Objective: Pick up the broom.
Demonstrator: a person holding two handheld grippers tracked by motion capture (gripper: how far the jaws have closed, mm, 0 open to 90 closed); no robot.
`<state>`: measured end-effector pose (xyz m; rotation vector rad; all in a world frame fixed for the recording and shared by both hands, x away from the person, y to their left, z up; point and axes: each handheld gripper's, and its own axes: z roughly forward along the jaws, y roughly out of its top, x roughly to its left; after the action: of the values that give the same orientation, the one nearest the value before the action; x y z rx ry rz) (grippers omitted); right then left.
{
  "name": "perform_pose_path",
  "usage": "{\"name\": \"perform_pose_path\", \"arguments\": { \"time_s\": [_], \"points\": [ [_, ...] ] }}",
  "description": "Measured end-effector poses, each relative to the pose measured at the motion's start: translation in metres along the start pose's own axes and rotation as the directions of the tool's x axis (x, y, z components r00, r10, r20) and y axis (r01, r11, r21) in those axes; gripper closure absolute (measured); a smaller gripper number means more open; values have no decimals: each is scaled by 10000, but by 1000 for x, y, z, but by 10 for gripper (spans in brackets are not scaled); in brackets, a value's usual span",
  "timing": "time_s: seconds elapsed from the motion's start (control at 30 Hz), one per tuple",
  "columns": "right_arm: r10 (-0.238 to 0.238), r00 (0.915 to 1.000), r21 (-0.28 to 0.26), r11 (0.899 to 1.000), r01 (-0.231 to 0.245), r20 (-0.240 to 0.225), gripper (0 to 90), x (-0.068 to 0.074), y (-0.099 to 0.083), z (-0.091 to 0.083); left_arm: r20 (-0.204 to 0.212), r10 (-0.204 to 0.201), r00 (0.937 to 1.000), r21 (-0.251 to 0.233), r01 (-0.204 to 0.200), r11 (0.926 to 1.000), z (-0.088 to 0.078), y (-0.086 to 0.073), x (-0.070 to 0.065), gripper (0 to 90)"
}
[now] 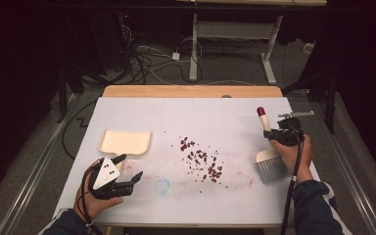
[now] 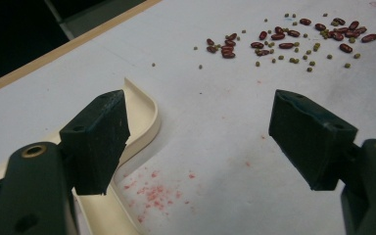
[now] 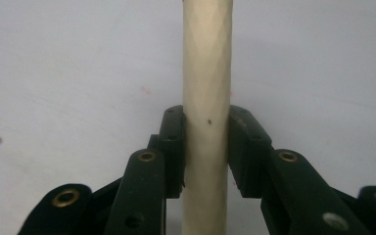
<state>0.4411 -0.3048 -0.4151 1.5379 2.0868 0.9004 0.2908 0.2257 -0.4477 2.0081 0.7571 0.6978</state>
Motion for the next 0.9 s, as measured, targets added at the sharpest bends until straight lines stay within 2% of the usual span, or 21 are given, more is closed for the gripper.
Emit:
{"name": "perform_pose_path", "arguments": {
  "time_s": [0.13, 0.37, 0.4, 0.47, 0.53, 0.6, 0.63, 0.67, 0.7, 0.73, 0.77, 0.83, 0.87, 0.9],
  "points": [
    [-180, 9996, -1096, 9939, 155, -215, 709, 6, -4, -18, 75, 85, 9999, 89, -86, 9999, 5, 2, -1, 219],
    [-752, 9950, -2477, 9672, 567, -658, 709, 20, -11, -41, 267, -51, 9996, -11, 51, 10000, 6, 7, -3, 219],
    [-752, 9950, -2477, 9672, 567, -658, 709, 20, -11, -41, 373, -212, 9991, -9, 213, 9998, 7, 8, -4, 219],
    [-847, 9932, -2947, 9539, 577, -796, 709, 25, -13, -51, 660, -394, 9970, -129, 403, 9991, 10, 16, -7, 219],
    [-835, 9924, -3146, 9478, 511, -903, 709, 29, -15, -55, 769, -417, 9962, -157, 430, 9990, 12, 19, -8, 219],
    [-955, 9907, -3454, 9368, 564, -972, 709, 34, -16, -61, 1052, -471, 9933, -275, 503, 9984, 17, 28, -14, 219],
    [-955, 9907, -3454, 9368, 564, -972, 709, 34, -16, -61, 1170, -387, 9924, -322, 428, 9986, 19, 34, -18, 219],
    [-957, 9903, -3567, 9327, 540, -1004, 709, 37, -17, -64, 1350, -285, 9904, -426, 345, 9985, 21, 40, -22, 219],
    [-1064, 9884, -3744, 9254, 585, -1087, 709, 41, -17, -67, 1585, -213, 9871, -549, 303, 9980, 24, 47, -27, 219],
    [-1208, 9860, -4016, 9135, 651, -1149, 709, 49, -18, -74, 1804, -150, 9835, -662, 274, 9974, 27, 54, -33, 221],
    [-1352, 9842, -4123, 9078, 768, -1144, 709, 54, -18, -77, 2295, 20, 9733, -867, 184, 9961, 33, 70, -47, 222],
    [-1493, 9813, -4349, 8967, 826, -1215, 709, 65, -20, -82, 2801, 255, 9596, -1102, 57, 9939, 40, 86, -63, 222],
    [-1493, 9813, -4349, 8967, 826, -1215, 709, 65, -20, -82, 2801, 255, 9596, -1102, 57, 9939, 40, 86, -63, 222],
    [-1647, 9774, -4495, 8888, 889, -1323, 709, 77, -22, -85, 3436, 470, 9379, -1331, -9, 9911, 48, 101, -82, 222]
  ]
}}
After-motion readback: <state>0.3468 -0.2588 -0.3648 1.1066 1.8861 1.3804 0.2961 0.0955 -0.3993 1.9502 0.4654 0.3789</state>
